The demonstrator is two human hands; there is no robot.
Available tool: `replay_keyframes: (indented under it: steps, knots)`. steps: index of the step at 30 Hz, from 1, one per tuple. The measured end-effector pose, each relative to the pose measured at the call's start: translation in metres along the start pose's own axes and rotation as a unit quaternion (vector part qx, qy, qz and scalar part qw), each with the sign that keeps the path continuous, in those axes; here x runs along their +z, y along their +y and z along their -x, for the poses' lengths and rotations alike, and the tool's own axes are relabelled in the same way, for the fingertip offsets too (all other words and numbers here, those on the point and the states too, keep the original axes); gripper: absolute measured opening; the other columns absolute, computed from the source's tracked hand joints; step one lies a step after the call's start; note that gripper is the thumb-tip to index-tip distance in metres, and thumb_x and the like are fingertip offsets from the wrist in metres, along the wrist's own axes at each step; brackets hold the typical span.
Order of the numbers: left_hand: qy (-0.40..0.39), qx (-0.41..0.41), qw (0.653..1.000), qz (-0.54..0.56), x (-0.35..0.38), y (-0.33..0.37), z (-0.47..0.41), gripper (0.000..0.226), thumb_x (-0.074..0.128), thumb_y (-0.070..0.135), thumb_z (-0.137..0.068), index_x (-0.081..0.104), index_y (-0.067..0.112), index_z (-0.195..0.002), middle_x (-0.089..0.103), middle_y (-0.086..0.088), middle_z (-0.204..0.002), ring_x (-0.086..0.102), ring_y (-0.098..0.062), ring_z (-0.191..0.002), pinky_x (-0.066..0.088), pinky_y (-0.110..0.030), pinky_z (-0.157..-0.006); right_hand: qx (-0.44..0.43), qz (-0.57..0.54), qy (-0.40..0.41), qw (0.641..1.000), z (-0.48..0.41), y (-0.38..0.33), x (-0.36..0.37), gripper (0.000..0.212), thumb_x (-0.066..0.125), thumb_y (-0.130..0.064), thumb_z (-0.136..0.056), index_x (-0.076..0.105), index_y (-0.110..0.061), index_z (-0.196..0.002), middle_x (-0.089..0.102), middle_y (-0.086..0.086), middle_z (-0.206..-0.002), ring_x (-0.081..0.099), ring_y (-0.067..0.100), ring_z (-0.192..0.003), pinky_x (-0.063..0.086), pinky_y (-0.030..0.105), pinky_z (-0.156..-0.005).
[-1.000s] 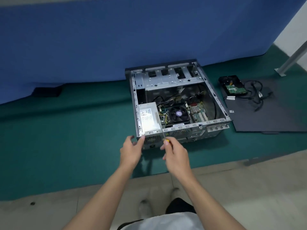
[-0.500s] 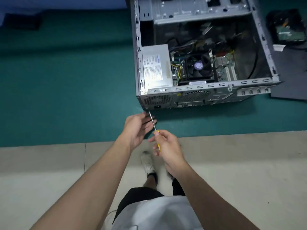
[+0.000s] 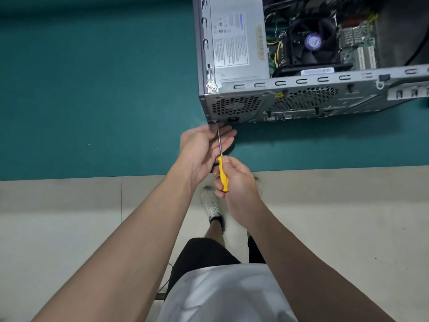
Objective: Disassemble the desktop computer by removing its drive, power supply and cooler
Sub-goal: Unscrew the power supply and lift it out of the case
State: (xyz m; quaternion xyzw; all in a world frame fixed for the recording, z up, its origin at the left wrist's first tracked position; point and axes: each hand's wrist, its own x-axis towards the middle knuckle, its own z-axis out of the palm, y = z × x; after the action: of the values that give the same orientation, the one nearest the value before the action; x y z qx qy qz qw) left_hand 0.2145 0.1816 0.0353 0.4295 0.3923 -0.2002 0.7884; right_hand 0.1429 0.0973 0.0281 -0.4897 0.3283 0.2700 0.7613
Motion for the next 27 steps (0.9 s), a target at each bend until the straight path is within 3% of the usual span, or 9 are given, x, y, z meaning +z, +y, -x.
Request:
replay_keyframes:
  steps: [7,11,18,22,27]
  knots:
    - [0.023,0.017,0.999,-0.013,0.000,0.000,0.002,0.020,0.043,-0.005,-0.099,0.063,-0.005,-0.099,0.075,-0.012,-0.079,0.074,-0.024,-0.078,0.058,-0.025,-0.064,0.006,-0.006,-0.006,1.000,-0.002,0.002,-0.002,0.022,0.038,-0.019,-0.104,0.056,-0.012,-0.092,0.050,0.000,-0.067,0.034,0.011,-0.050,0.024,0.028,-0.049]
    - [0.029,0.022,0.999,-0.022,0.003,0.001,0.004,0.020,0.042,-0.005,-0.099,0.062,-0.006,-0.098,0.074,-0.011,-0.077,0.074,-0.023,-0.075,0.058,-0.025,-0.064,0.029,-0.078,-0.032,0.996,-0.005,0.003,-0.003,0.021,0.039,-0.017,-0.103,0.056,-0.011,-0.091,0.048,0.001,-0.066,0.033,0.011,-0.048,0.023,0.026,-0.047]
    - [0.056,0.041,0.992,-0.105,0.004,0.003,0.005,0.018,0.048,0.000,-0.099,0.063,-0.004,-0.108,0.075,-0.011,-0.092,0.074,-0.021,-0.083,0.055,-0.020,-0.063,0.132,-0.323,-0.179,0.920,-0.013,0.007,-0.013,0.025,0.042,-0.025,-0.097,0.055,-0.005,-0.088,0.042,-0.002,-0.060,0.032,0.006,-0.042,0.023,0.018,-0.041]
    - [0.074,0.042,0.991,-0.100,0.006,0.005,0.006,0.011,0.052,-0.002,-0.096,0.063,-0.003,-0.098,0.074,-0.014,-0.089,0.074,-0.023,-0.081,0.059,-0.023,-0.069,0.151,-0.374,-0.219,0.888,-0.018,0.012,-0.013,0.030,0.044,-0.025,-0.094,0.060,-0.002,-0.086,0.040,-0.003,-0.058,0.034,0.006,-0.042,0.024,0.018,-0.039]
    - [0.093,0.052,0.988,-0.109,0.006,0.005,0.005,0.009,0.058,-0.002,-0.093,0.064,-0.007,-0.098,0.074,-0.016,-0.085,0.074,-0.025,-0.077,0.060,-0.027,-0.068,0.150,-0.377,-0.234,0.884,-0.019,0.016,-0.011,0.027,0.046,-0.026,-0.094,0.059,-0.003,-0.088,0.041,-0.002,-0.060,0.036,0.007,-0.045,0.028,0.019,-0.042]
